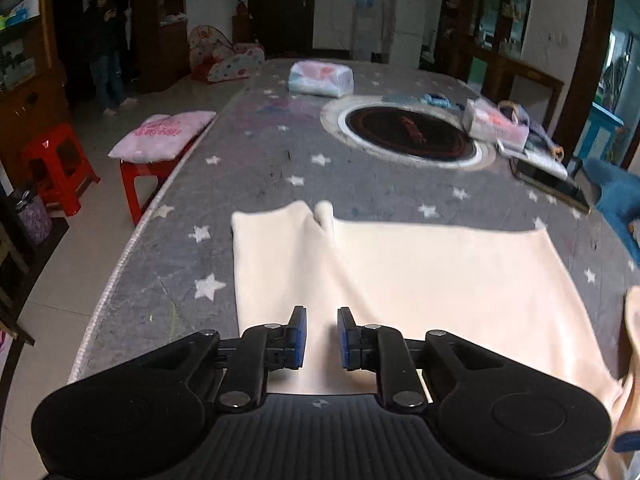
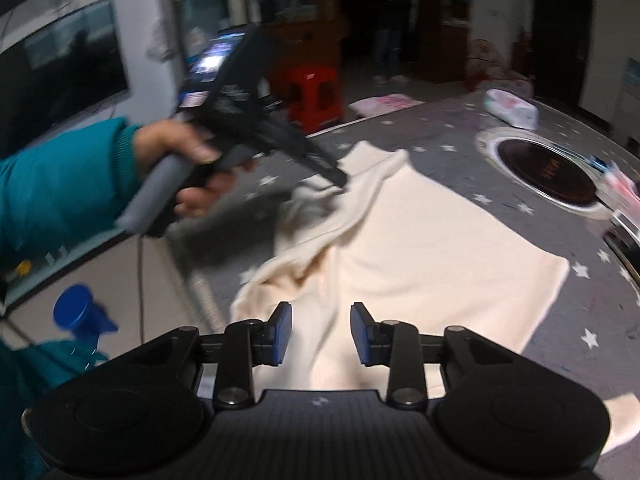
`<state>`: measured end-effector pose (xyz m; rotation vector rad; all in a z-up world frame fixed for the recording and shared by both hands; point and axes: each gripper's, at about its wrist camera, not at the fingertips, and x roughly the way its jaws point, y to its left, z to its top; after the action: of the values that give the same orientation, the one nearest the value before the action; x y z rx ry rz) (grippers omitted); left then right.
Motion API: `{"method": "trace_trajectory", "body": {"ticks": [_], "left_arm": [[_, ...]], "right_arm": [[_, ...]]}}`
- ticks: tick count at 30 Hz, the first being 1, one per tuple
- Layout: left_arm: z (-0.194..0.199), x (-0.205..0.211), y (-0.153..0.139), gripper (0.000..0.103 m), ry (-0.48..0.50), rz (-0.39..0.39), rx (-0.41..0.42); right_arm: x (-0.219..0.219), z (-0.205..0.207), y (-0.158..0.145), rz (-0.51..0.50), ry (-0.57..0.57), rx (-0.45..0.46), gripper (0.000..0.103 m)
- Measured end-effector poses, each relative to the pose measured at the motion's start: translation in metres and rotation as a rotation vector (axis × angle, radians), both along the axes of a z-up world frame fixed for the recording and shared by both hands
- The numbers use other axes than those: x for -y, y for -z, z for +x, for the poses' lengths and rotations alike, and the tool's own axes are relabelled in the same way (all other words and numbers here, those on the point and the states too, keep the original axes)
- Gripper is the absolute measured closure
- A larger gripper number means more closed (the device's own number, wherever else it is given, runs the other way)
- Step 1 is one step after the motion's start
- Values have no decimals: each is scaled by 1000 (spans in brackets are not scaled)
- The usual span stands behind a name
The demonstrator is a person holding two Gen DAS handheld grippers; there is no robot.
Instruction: Fold clothes
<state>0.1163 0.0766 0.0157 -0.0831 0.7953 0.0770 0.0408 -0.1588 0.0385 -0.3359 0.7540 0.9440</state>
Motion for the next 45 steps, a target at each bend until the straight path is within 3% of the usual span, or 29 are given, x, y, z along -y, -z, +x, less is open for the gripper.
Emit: {"method": "trace_trajectory", "body": {"ticks": [1,3,11,13,15,17,22,23,30,36,40,45], "left_arm": [[3,1,-1,80,-9,0,4],[9,2,-3,58,-27,1,13],[61,7,7,53,-93,9,-13],[69,6,13,54,-105,24,-31],[74,5,17,77,-112,46,-52],[68,1,17,85,-100,41,-52],[48,-11,11,88,-74,49,-32],[43,-13,9,92,-72,53,-27],[11,-37,4,100,-124,56,2],[-34,-70,-3,102,-212,49,29],[-49,-90,-5,101,-264,-28,10],[-37,-66,-14,96,-183,-60,43]], "right_arm": [[1,3,2,2,17,-3,71],[2,8,8,6,44,-19,70],[20,13,21,-5,146,-14,56],[34,19,23,-1,218,-10,56],[52,27,26,6,302,-11,56],[71,36,29,10,396,-21,55],[118,48,37,-13,582,-37,55],[126,49,39,-22,616,-46,55],[161,39,41,-49,761,-49,54],[162,31,29,-37,757,2,51],[148,39,22,-16,714,19,51],[118,51,22,-16,647,16,51]]}}
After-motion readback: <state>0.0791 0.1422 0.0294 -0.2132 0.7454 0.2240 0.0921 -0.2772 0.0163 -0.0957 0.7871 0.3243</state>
